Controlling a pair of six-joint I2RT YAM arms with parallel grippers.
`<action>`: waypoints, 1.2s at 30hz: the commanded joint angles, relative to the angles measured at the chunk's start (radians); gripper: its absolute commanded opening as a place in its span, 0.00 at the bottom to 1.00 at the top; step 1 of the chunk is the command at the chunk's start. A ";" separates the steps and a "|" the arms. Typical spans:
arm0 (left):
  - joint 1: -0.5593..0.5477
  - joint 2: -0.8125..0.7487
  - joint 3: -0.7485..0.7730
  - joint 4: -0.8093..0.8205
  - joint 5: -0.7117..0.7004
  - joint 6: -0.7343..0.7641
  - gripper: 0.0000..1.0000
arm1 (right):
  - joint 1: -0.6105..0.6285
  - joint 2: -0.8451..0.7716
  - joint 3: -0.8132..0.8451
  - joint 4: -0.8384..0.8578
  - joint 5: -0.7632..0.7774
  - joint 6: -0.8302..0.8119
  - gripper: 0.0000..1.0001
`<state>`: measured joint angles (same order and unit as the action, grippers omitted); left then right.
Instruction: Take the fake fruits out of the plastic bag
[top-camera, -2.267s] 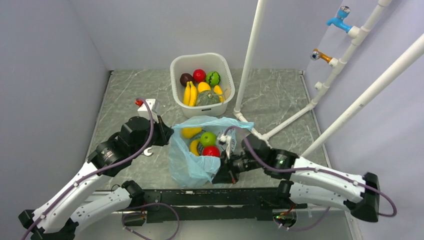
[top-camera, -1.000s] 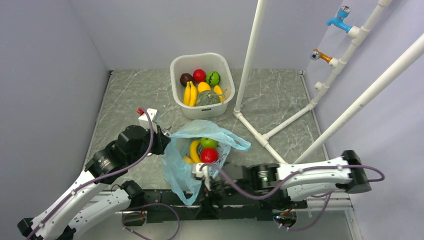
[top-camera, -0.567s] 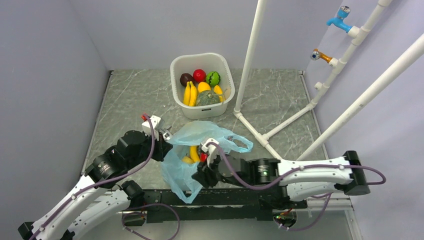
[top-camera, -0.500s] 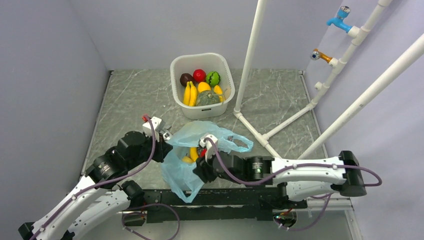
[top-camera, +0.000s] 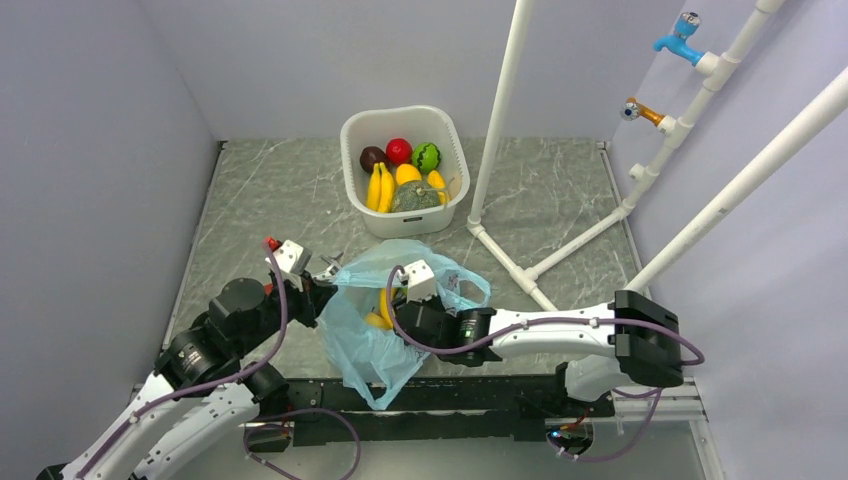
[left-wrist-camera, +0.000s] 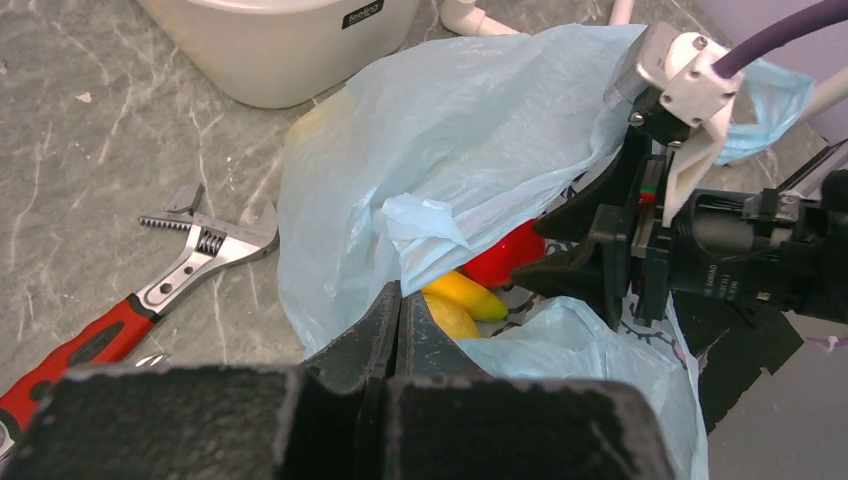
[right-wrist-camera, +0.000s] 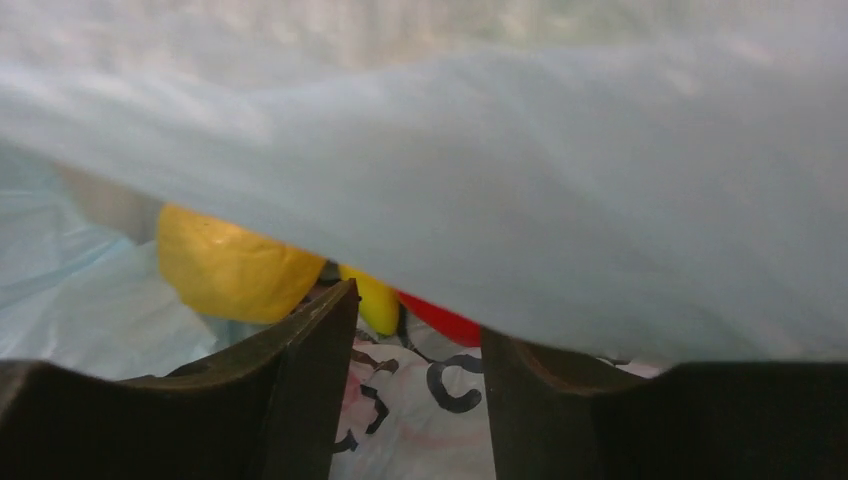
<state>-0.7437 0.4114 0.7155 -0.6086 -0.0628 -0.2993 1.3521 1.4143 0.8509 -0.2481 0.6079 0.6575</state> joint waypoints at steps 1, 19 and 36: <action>0.003 -0.032 -0.018 0.044 -0.030 0.019 0.00 | -0.010 0.029 -0.015 -0.018 0.104 0.045 0.57; 0.003 0.046 -0.017 0.055 0.035 0.031 0.00 | -0.042 0.140 -0.055 0.216 0.136 -0.168 0.92; 0.002 0.044 -0.012 0.033 -0.011 0.023 0.00 | -0.039 -0.052 -0.075 0.236 0.015 -0.228 0.11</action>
<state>-0.7437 0.4534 0.6922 -0.5945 -0.0509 -0.2821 1.3125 1.4837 0.7776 -0.0410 0.6834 0.4374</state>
